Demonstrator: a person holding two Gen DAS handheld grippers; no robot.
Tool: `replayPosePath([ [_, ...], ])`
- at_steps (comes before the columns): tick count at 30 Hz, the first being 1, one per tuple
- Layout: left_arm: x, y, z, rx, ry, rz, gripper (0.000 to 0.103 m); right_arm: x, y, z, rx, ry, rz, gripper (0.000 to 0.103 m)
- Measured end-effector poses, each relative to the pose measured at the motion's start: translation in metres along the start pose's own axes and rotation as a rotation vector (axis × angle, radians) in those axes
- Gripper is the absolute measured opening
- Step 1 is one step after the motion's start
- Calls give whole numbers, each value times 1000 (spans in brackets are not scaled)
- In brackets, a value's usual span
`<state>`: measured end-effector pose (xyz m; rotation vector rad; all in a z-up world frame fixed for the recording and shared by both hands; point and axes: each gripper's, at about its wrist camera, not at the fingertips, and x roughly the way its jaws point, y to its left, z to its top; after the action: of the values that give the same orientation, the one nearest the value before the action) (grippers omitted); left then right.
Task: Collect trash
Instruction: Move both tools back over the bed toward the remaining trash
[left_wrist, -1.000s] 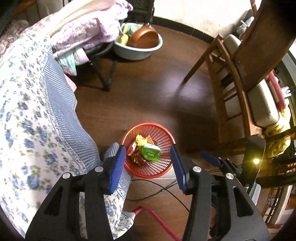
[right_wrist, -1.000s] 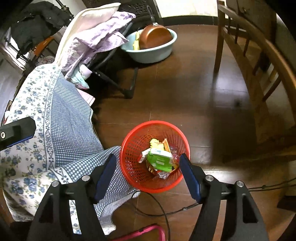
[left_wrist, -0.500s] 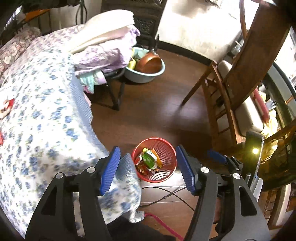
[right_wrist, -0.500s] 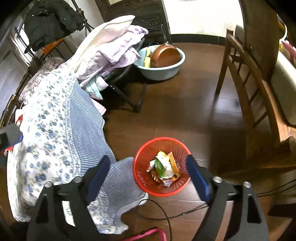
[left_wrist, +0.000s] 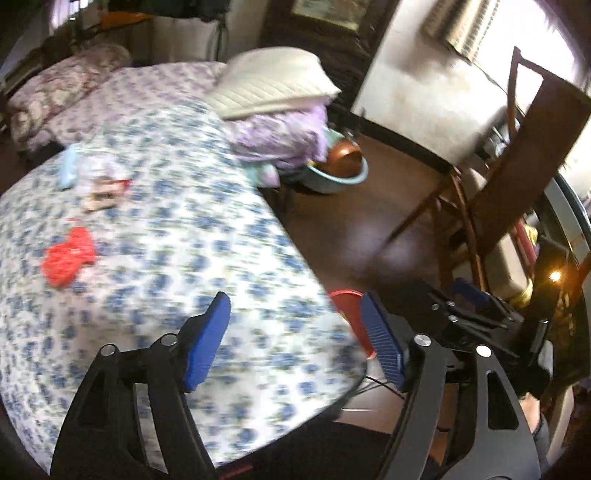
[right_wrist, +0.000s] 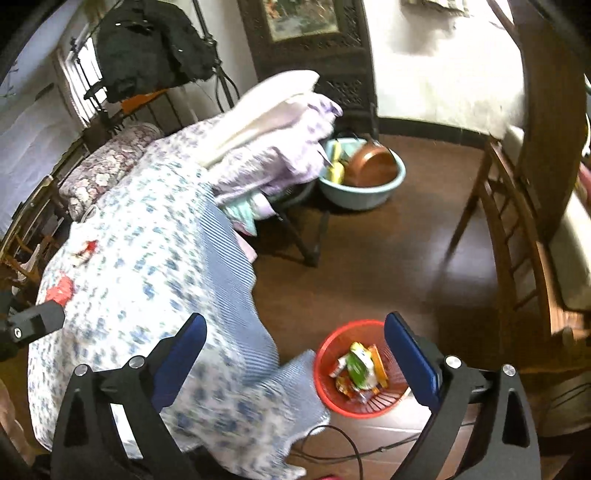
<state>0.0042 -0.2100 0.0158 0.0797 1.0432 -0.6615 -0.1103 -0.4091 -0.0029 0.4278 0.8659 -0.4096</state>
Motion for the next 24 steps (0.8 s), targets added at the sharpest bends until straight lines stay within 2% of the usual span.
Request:
replayPosePath([
  [7, -19, 54, -8, -16, -37, 79, 74, 6, 65, 12, -53, -11, 53, 96],
  [13, -22, 104, -14, -108, -68, 96, 75, 22, 126, 11, -118, -23, 67, 96],
  [18, -27, 140, -8, -149, -98, 141, 75, 30, 150, -5, -218, -65, 3, 96],
  [24, -28, 167, -12, -195, -91, 208, 75, 33, 155, -15, -280, -60, -3, 96],
])
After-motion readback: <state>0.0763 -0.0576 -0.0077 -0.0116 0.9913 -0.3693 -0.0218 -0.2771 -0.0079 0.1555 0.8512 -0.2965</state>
